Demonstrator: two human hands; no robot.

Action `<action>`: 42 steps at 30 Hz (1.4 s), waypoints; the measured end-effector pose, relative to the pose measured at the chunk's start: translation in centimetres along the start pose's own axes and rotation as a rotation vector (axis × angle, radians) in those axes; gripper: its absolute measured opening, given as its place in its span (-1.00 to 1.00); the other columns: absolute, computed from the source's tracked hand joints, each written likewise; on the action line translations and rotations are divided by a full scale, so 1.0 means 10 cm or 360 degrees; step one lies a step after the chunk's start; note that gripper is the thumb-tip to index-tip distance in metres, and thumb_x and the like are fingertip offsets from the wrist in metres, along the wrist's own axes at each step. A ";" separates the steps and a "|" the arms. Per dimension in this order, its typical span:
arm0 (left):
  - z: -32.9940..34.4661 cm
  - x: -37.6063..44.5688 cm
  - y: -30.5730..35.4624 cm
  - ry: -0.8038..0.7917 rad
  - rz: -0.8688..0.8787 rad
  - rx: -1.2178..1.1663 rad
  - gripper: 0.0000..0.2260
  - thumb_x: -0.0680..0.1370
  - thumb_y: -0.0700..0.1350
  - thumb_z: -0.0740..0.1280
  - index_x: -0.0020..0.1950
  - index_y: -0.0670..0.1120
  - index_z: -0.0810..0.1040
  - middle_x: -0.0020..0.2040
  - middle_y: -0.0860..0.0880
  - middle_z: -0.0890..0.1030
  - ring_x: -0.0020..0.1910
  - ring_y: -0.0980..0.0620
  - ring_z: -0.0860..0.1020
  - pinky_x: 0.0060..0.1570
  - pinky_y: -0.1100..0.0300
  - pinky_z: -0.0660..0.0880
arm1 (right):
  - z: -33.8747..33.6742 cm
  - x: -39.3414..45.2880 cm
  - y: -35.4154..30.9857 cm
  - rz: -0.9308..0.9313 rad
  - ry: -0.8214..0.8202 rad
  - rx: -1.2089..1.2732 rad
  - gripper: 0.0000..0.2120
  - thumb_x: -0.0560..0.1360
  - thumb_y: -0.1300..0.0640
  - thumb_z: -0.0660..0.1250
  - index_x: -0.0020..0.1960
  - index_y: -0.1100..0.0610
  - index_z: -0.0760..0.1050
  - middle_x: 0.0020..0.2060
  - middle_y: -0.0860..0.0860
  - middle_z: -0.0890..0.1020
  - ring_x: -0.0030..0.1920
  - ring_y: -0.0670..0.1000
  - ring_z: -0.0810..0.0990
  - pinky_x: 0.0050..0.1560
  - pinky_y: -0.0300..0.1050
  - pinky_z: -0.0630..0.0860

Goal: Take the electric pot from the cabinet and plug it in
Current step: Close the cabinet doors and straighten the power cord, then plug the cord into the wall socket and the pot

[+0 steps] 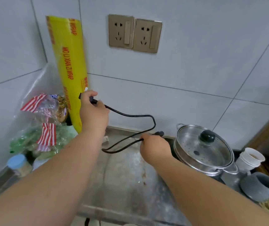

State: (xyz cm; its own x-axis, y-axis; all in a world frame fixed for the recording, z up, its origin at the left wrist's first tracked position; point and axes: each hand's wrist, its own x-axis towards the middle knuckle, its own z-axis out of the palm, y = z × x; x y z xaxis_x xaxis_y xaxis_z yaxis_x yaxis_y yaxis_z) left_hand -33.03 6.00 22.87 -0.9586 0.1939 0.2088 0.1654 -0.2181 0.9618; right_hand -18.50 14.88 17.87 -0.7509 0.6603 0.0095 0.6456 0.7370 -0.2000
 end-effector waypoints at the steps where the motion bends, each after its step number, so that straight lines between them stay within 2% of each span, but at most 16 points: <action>1: 0.01 0.03 0.12 -0.0009 0.0050 -0.0014 -0.71 0.54 -0.35 0.16 0.06 0.04 0.38 -0.09 0.02 0.43 -0.20 -0.04 0.53 -0.06 -0.05 0.61 | -0.11 0.00 -0.05 -0.0005 0.0058 0.0094 -0.73 0.53 0.18 0.09 0.18 0.11 0.42 -0.06 0.15 0.64 -0.08 0.18 0.58 -0.17 -0.05 0.48; 3: 0.01 0.08 0.35 -0.0088 0.0106 -0.0015 -0.66 0.56 -0.35 0.13 0.15 0.08 0.38 -0.01 -0.01 0.42 -0.25 0.07 0.55 0.00 -0.06 0.60 | -0.34 -0.03 -0.13 -0.0030 0.0192 0.0348 -0.74 0.54 0.14 0.09 0.16 0.11 0.45 -0.06 0.14 0.63 -0.15 0.14 0.53 -0.20 -0.09 0.46; 5: 0.02 0.10 0.56 -0.0237 0.0161 0.0015 -0.53 0.58 -0.33 0.15 0.36 0.14 0.30 0.07 -0.04 0.42 -0.22 0.09 0.54 -0.04 -0.01 0.61 | -0.59 -0.04 -0.19 -0.0044 0.0348 0.0611 -0.74 0.53 0.16 0.11 0.12 0.12 0.50 -0.12 0.11 0.63 -0.19 0.09 0.51 -0.21 -0.13 0.44; 8: 0.10 0.10 0.73 -0.0371 0.0191 0.0098 -0.31 0.56 -0.30 0.22 0.53 0.17 -0.02 -0.08 0.02 0.47 -0.19 -0.02 0.58 -0.11 0.00 0.62 | -0.84 -0.02 -0.22 0.0070 0.0517 0.0973 -0.78 0.50 0.20 0.13 0.00 0.09 0.53 -0.33 -0.01 0.56 -0.31 -0.04 0.49 -0.29 -0.23 0.43; 10: 0.17 0.11 0.79 -0.0349 0.0180 0.0085 -0.26 0.55 -0.25 0.28 0.55 0.09 -0.11 -0.11 0.05 0.50 -0.18 -0.04 0.61 -0.13 0.02 0.62 | -0.98 -0.01 -0.21 0.0167 0.0607 0.1345 -0.80 0.52 0.26 0.12 -0.05 0.08 0.50 -0.28 0.00 0.55 -0.32 -0.06 0.50 -0.25 -0.24 0.48; 13: 0.28 0.18 0.84 -0.0341 0.0113 -0.0044 -0.39 0.53 -0.21 0.32 0.52 -0.03 0.14 -0.17 0.13 0.53 -0.26 0.06 0.57 -0.04 0.00 0.62 | -1.19 0.00 -0.18 0.0303 0.0670 0.2050 -0.74 0.50 0.41 0.02 0.01 0.13 0.35 -0.14 0.08 0.52 -0.35 0.06 0.50 -0.26 -0.10 0.54; 16: 0.37 0.24 0.92 -0.0372 0.0062 -0.0203 -0.56 0.53 -0.27 0.30 0.39 -0.05 0.36 -0.23 0.00 0.53 -0.28 0.04 0.55 0.07 -0.11 0.59 | -1.36 0.00 -0.05 0.0377 0.0639 0.2090 -0.59 0.46 0.43 0.04 0.18 0.03 0.24 -0.14 0.05 0.57 -0.45 0.02 0.43 -0.43 -0.15 0.40; 18: 0.43 0.26 1.00 -0.0390 -0.0011 -0.0478 -0.54 0.53 -0.34 0.27 0.39 -0.03 0.33 -0.18 -0.06 0.50 -0.28 -0.02 0.56 0.04 -0.09 0.60 | -1.46 0.00 0.03 0.0400 0.0534 0.2110 -0.57 0.46 0.37 0.17 0.21 -0.04 0.28 -0.23 0.06 0.56 -0.47 0.00 0.35 -0.47 -0.17 0.28; 21: 0.50 0.26 1.14 -0.0455 -0.0200 -0.0885 -0.37 0.52 -0.35 0.29 0.46 0.10 0.17 0.00 -0.11 0.49 -0.25 -0.07 0.60 -0.07 0.00 0.62 | -1.56 0.00 0.08 0.0353 0.0443 0.2045 -0.85 0.50 0.22 0.22 0.05 0.11 0.50 -0.35 0.05 0.48 -0.48 -0.02 0.28 -0.49 -0.20 0.18; 25: 0.58 0.29 1.24 -0.0619 -0.0458 -0.1389 -0.26 0.50 -0.31 0.34 0.54 0.04 0.04 0.23 -0.13 0.54 -0.17 -0.07 0.67 -0.19 0.10 0.61 | -1.62 0.06 0.09 0.0291 0.0510 0.2023 -0.91 0.51 0.11 0.26 -0.10 0.11 0.51 -0.40 0.02 0.41 -0.45 -0.02 0.26 -0.47 -0.20 0.17; 29: 0.69 0.08 1.33 -0.0869 -0.0248 -0.1062 -0.67 0.58 -0.33 0.19 0.29 -0.04 0.35 0.29 -0.12 0.53 0.07 -0.11 0.61 0.08 0.00 0.54 | -1.65 0.13 0.01 0.0046 0.0650 0.1971 -0.88 0.45 0.15 0.38 -0.06 0.00 0.47 -0.29 -0.04 0.46 -0.39 -0.07 0.36 -0.35 -0.23 0.28; 31: 0.77 -0.01 1.32 -0.0873 -0.0227 -0.0969 -0.72 0.56 -0.35 0.22 0.23 -0.11 0.39 0.22 -0.14 0.57 0.10 -0.12 0.61 0.09 -0.06 0.54 | -1.66 0.16 -0.08 -0.0107 0.0647 0.2000 -0.81 0.42 0.18 0.42 -0.07 0.00 0.44 -0.19 -0.05 0.53 -0.36 -0.09 0.40 -0.35 -0.26 0.30; 35: 0.91 -0.13 1.30 -0.0849 -0.0191 -0.0800 -0.64 0.46 -0.36 0.34 0.23 -0.20 0.38 0.15 -0.27 0.59 0.01 -0.25 0.61 -0.35 0.03 0.54 | -1.70 0.20 -0.26 -0.0175 0.0503 0.2099 -0.85 0.46 0.17 0.37 -0.04 0.11 0.41 -0.19 0.03 0.57 -0.47 -0.05 0.42 -0.58 -0.36 0.29; 36: 0.92 -0.15 1.30 -0.0836 -0.0155 -0.0731 -0.60 0.45 -0.35 0.37 0.25 -0.19 0.37 0.14 -0.26 0.59 0.00 -0.23 0.62 -0.33 0.02 0.55 | -1.70 0.22 -0.26 -0.0137 0.0506 0.2121 -0.88 0.48 0.16 0.35 -0.06 0.12 0.41 -0.19 0.06 0.58 -0.51 -0.06 0.39 -0.60 -0.35 0.28; 39: 0.88 -0.14 1.32 -0.0942 0.0010 -0.0480 -0.68 0.45 -0.34 0.39 0.10 -0.07 0.43 0.11 -0.12 0.60 0.06 -0.18 0.63 0.03 -0.13 0.58 | -1.71 0.29 -0.18 -0.0124 0.0388 0.2167 -0.90 0.51 0.15 0.30 -0.09 0.16 0.42 -0.14 0.13 0.63 -0.58 -0.07 0.30 -0.61 -0.29 0.21; 42: 0.72 -0.08 1.36 -0.1370 0.0130 -0.0341 -0.59 0.42 -0.38 0.37 0.12 0.06 0.46 0.10 -0.03 0.61 0.03 -0.08 0.62 -0.04 0.01 0.58 | -1.71 0.32 -0.04 -0.0220 0.0123 0.2183 -0.91 0.53 0.17 0.30 -0.13 0.16 0.45 -0.15 0.12 0.69 -0.59 -0.09 0.30 -0.61 -0.31 0.16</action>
State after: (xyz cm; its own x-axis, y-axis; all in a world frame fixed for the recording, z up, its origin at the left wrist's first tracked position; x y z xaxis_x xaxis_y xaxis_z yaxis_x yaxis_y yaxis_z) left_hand -28.33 9.78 37.06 -0.4247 0.8027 0.4188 0.0956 -0.4202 0.9024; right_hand -18.75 19.16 34.77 -0.7584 0.6336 0.1531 -0.1193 0.0960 -0.9882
